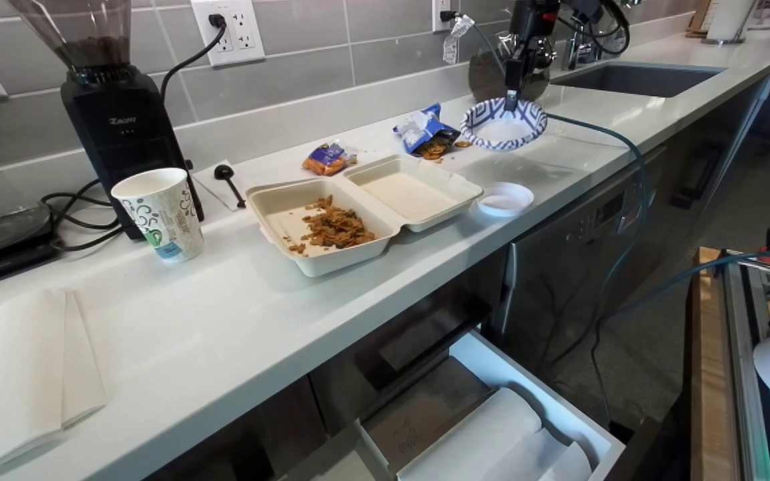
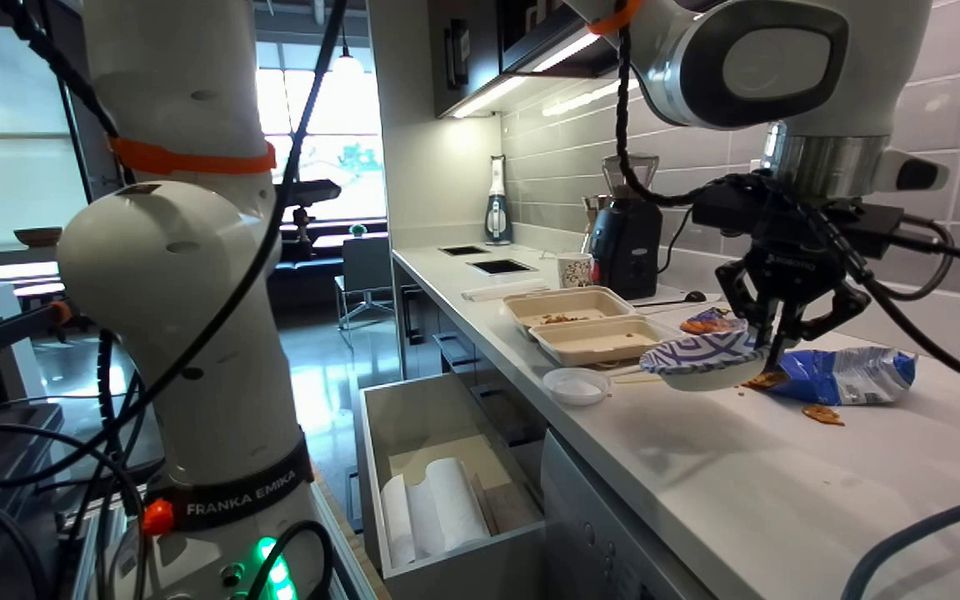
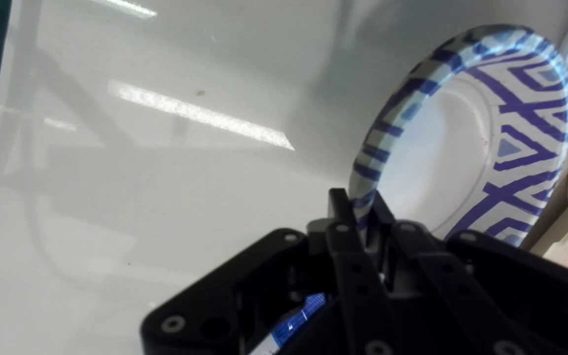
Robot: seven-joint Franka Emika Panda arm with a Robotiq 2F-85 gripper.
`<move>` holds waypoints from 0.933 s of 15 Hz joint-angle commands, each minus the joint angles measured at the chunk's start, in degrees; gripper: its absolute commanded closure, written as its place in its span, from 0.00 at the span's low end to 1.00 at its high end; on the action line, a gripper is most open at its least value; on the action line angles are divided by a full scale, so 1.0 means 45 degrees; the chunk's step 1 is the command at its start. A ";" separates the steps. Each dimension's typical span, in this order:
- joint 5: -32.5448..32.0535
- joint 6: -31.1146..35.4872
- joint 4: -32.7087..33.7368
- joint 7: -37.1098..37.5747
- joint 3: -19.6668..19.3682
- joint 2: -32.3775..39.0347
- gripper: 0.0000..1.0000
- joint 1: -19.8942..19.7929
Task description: Pour the contents in the bowl into the carton box
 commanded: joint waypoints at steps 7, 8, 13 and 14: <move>0.0536 0.0392 -0.0428 -0.1180 -0.0134 0.0716 0.97 -0.0279; 0.0546 0.0380 -0.0427 -0.1193 -0.0113 0.0775 0.97 -0.0281; 0.0373 0.0720 -0.0454 -0.1092 -0.0058 0.0888 0.63 -0.0257; 0.0389 0.0876 -0.0457 -0.1056 -0.0048 0.0865 0.58 -0.0260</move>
